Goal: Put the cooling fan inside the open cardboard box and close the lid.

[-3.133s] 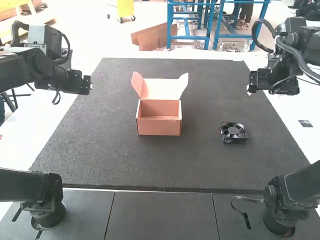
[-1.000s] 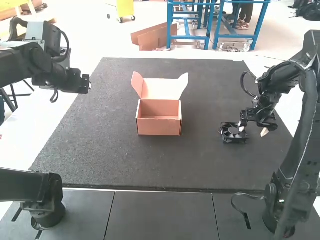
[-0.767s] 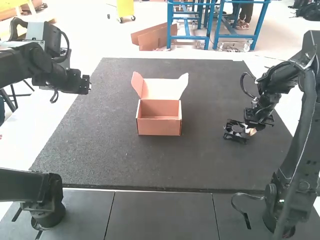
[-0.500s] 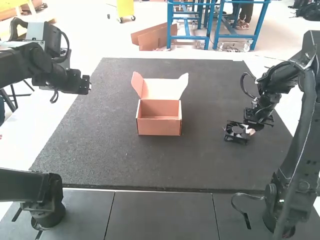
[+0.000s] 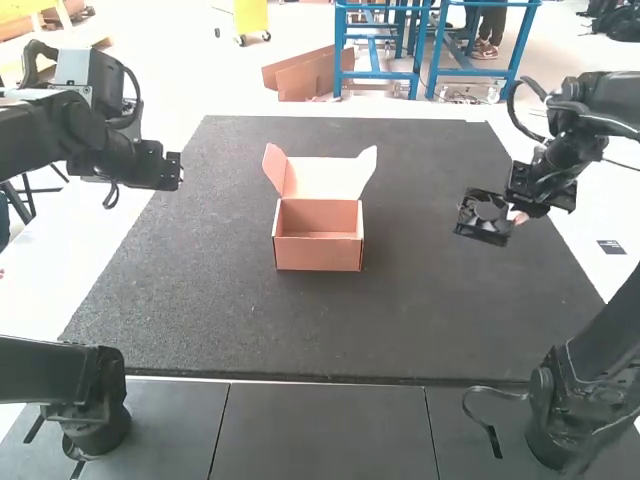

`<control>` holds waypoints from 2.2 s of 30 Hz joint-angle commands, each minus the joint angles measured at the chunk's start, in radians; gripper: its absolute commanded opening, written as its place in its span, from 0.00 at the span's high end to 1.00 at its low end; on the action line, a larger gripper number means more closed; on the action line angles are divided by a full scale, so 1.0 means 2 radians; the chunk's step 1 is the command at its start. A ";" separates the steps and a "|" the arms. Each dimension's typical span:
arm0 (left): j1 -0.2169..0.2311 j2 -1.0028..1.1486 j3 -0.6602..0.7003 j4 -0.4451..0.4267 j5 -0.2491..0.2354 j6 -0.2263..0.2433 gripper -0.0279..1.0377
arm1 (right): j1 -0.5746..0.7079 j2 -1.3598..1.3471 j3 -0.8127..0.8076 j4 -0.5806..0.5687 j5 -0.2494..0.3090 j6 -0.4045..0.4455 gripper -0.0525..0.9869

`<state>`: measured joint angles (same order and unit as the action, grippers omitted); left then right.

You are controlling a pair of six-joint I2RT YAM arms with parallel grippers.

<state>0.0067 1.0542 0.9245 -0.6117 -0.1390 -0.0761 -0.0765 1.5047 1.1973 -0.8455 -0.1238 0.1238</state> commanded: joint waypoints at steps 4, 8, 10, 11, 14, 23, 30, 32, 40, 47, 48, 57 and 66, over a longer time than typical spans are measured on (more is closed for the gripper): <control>0.001 -0.009 -0.008 0.007 0.011 -0.003 0.06 | 0.106 -0.065 0.037 -0.028 -0.026 0.105 0.96; 0.000 -0.011 -0.013 0.008 0.011 -0.003 0.06 | 0.192 -0.067 0.069 -0.060 -0.026 0.150 0.96; 0.000 -0.014 -0.017 0.010 0.011 -0.002 0.06 | 0.232 -0.065 0.082 -0.062 -0.024 0.175 0.96; 0.000 -0.016 -0.018 0.010 0.011 -0.001 0.06 | 0.248 -0.063 0.085 -0.062 -0.023 0.190 0.96; 0.000 -0.019 -0.022 0.006 0.018 -0.001 0.06 | 0.291 -0.052 0.086 -0.061 -0.023 0.212 0.96; -0.009 -0.043 -0.033 -0.009 0.025 0.000 0.06 | 0.338 0.017 0.092 -0.035 -0.012 0.219 0.96; -0.023 -0.059 -0.035 -0.029 0.025 -0.003 0.06 | 0.354 0.113 0.158 -0.019 -0.002 0.203 0.96; -0.023 -0.062 -0.036 -0.035 0.025 -0.003 0.06 | 0.357 0.140 0.182 -0.019 0.000 0.194 0.96; -0.023 -0.070 -0.036 -0.048 0.024 -0.003 0.06 | 0.357 0.229 0.268 -0.023 0.034 0.162 0.96; -0.023 -0.078 -0.036 -0.055 0.024 -0.004 0.06 | 0.355 0.276 0.303 -0.014 0.051 0.139 0.96; -0.022 -0.079 -0.036 -0.055 0.024 -0.004 0.06 | 0.356 0.282 0.307 -0.011 0.051 0.139 0.96; -0.020 -0.085 -0.042 -0.058 0.024 -0.008 0.06 | 0.367 0.334 0.339 0.002 0.053 0.138 0.96; -0.023 -0.090 -0.045 -0.052 0.024 -0.011 0.06 | 0.367 0.385 0.403 -0.032 0.050 0.147 0.36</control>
<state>-0.0330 0.8951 0.8516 -0.7296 -0.1005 -0.0875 0.6479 2.2887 1.9453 -0.9016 -0.0254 0.4103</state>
